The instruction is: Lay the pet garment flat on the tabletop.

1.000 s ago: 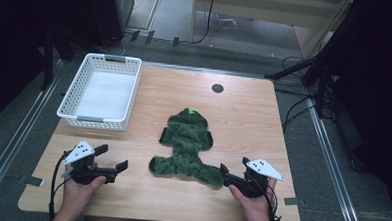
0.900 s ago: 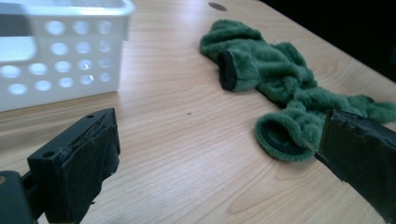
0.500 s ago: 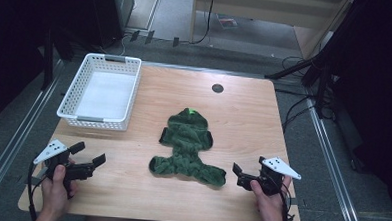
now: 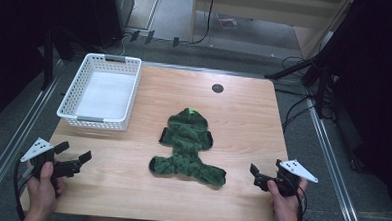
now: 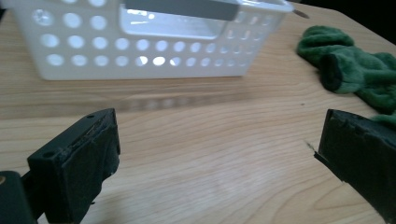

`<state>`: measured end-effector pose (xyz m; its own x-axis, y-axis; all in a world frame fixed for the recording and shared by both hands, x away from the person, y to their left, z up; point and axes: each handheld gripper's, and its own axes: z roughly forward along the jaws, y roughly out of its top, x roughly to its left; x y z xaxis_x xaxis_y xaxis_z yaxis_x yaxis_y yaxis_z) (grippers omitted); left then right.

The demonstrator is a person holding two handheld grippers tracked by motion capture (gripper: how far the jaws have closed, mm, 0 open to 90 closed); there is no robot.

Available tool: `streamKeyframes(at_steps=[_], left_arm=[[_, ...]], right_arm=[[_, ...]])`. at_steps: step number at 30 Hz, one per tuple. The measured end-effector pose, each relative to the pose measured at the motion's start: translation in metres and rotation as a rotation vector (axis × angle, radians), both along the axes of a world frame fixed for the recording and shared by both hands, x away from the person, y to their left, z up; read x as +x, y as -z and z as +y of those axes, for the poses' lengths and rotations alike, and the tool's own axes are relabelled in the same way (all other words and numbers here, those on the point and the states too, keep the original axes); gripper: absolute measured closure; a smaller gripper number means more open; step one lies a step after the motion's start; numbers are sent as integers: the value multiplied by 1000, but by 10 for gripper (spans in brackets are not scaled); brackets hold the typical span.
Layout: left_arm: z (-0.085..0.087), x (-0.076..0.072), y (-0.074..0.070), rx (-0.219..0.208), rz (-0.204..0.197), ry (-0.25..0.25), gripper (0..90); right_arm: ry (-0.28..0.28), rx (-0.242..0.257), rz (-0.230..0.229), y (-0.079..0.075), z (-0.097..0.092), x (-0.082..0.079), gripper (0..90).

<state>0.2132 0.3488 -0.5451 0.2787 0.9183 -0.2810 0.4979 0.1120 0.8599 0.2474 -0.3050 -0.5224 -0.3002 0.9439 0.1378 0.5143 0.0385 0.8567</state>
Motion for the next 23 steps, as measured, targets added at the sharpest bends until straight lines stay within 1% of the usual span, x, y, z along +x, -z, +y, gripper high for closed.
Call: streamKeyframes(at_steps=[1,2,3,4,5,6,8,10,11,12,14,15,17,23], left_arm=[[3,0,0,-10,-1,-9,0],[5,0,0,-7,0,-11,0],[8,-1,0,-12,0,-25,0],[10,-1,0,-10,-2,-32,0],[12,-2,0,-5,-5,-38,0],[17,-3,-1,25,-7,-55,0],[19,-3,-1,29,-11,-62,0],[25,-2,0,35,-14,-84,0],[30,-2,1,11,-13,-94,0],[31,-1,2,-3,-14,-98,0],[30,-1,3,-1,-15,-97,0],[29,0,3,3,-13,-93,0],[26,1,4,21,-8,-81,0],[23,2,5,30,-6,-74,0]], right_arm=[[8,4,3,2,-4,0,0],[14,8,2,3,-9,-1,0],[29,11,9,7,-16,-2,0],[29,11,9,7,-16,-2,0],[34,8,13,10,-22,-3,0],[36,11,19,11,-24,-4,0],[36,1,24,14,-26,-4,0],[37,-4,29,16,-26,-4,0],[31,-8,42,21,-25,-2,0],[33,-15,38,21,-24,-2,0],[38,-16,37,21,-22,-2,0],[37,-29,38,22,-22,-1,0],[39,-34,37,22,-21,-1,0],[44,-28,44,23,-21,0,0]])
